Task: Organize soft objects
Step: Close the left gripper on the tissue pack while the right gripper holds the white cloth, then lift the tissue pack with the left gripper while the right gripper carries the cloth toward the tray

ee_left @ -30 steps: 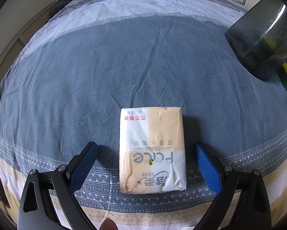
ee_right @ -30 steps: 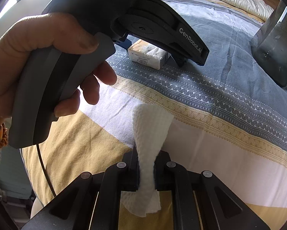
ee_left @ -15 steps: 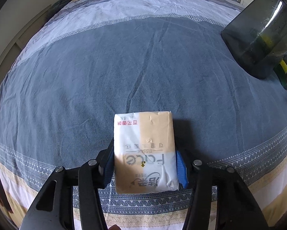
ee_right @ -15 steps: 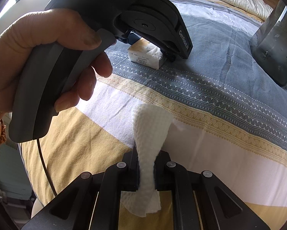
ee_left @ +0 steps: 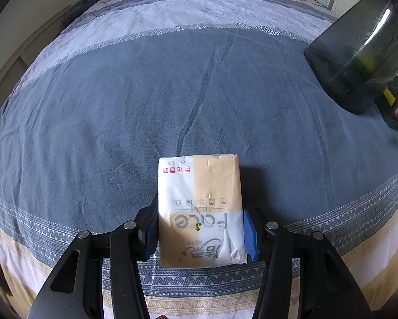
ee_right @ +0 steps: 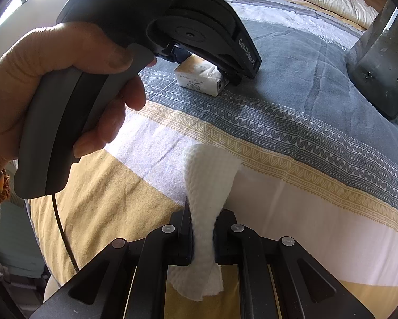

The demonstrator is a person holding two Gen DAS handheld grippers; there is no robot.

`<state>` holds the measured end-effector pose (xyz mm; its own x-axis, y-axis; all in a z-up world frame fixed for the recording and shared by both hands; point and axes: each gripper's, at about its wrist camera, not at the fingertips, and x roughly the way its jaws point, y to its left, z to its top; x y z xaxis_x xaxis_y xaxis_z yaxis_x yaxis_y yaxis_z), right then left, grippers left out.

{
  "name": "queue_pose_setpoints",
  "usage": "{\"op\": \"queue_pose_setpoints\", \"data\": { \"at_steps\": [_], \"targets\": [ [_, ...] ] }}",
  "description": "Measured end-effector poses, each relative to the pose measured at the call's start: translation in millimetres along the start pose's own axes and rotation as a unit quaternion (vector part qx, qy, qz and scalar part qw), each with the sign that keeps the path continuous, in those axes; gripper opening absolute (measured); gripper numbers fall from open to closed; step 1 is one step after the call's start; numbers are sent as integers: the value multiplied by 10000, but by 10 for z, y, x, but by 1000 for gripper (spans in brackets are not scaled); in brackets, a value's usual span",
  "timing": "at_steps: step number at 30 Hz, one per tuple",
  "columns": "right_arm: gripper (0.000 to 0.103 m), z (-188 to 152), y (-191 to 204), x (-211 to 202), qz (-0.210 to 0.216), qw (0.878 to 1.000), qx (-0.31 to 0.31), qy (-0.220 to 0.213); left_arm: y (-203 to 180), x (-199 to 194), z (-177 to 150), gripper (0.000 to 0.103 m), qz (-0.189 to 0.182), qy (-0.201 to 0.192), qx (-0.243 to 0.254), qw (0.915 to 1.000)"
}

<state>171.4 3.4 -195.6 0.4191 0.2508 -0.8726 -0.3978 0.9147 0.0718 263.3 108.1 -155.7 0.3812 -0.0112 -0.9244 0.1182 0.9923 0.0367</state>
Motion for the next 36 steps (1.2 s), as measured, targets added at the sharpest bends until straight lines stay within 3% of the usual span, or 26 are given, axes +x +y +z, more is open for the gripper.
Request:
{"op": "queue_pose_setpoints", "data": {
  "at_steps": [18,36],
  "targets": [
    [9,-66,-231,-222,246,9989,304,-250,-106,-43,-72,46,100,-91,86,9999],
    [9,-119,-332,-516,-1,9985,342,-425,-42,-254,-123,45,39,-323,-145,9994]
  ]
}}
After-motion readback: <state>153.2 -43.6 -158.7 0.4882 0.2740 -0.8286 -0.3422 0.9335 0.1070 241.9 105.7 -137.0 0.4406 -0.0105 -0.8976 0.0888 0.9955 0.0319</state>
